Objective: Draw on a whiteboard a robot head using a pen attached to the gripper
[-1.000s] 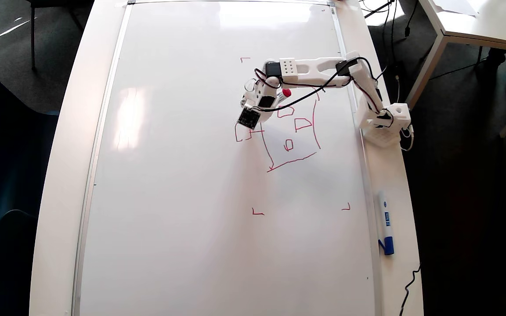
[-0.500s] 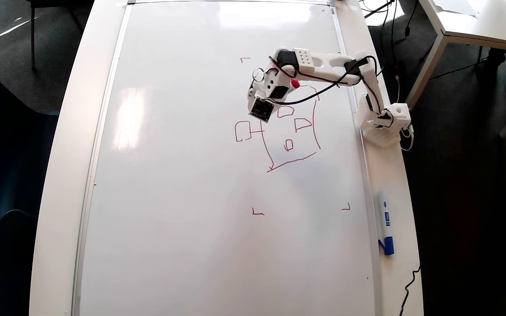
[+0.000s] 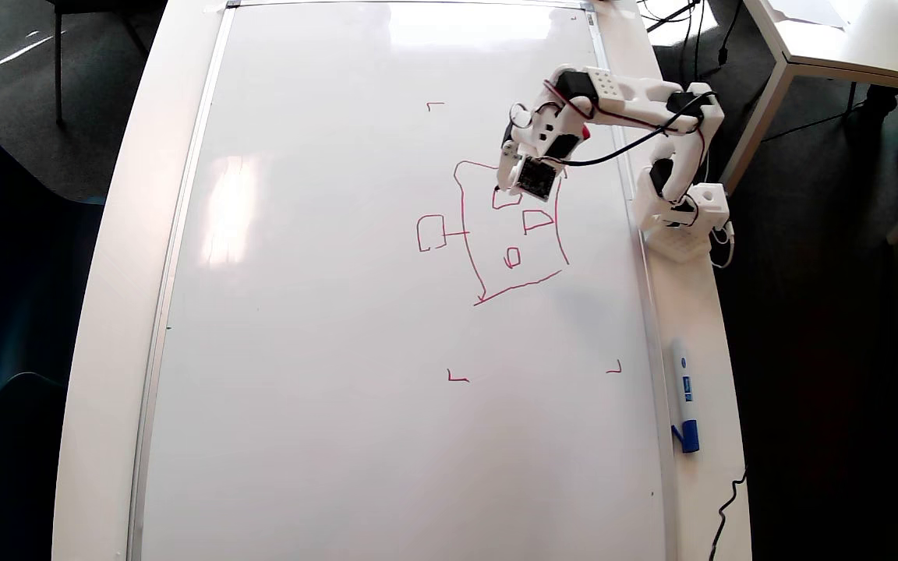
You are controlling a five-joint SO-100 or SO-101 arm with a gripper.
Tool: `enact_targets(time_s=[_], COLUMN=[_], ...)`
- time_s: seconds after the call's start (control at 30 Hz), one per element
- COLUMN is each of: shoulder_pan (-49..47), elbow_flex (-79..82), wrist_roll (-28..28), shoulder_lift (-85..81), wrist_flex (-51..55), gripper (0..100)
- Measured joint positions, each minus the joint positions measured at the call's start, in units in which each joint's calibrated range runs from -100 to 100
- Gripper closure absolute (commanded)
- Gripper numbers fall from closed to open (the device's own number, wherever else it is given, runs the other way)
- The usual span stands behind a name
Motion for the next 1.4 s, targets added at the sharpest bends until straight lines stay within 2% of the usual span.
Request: enact_targets(time_s=[0.2, 0.27, 0.43, 0.53, 0.6, 0.7, 0.73, 0.87, 0.9, 0.97, 1.07, 1.17, 1.2, 1.4], shoulder_pan=[-1.6, -1.6, -0.4, 0.7, 1.4, 2.3, 2.4, 2.4, 2.3, 2.3, 0.9, 1.1, 1.0, 0.8], elbow_flex=[23.0, 35.8, 54.1, 60.3, 66.8, 72.3, 77.8, 88.8, 96.8, 101.3, 102.3, 102.3, 102.3, 102.3], wrist_roll=[0.6, 3.1, 8.1, 10.8, 13.4, 15.6, 16.5, 18.3, 18.9, 19.2, 19.7, 19.7, 19.7, 19.7], shoulder_lift=[-19.8, -31.2, -50.5, -56.8, -62.1, -65.9, -67.3, -71.3, -72.0, -72.2, -73.1, -73.2, -73.4, -74.0], wrist_flex=[-8.7, -15.4, -28.1, -34.0, -43.1, -50.8, -60.5, -83.5, -97.0, -109.3, -123.3, -130.4, -136.1, -150.3], gripper=[99, 99, 99, 99, 99, 99, 99, 99, 99, 99, 99, 99, 99, 99])
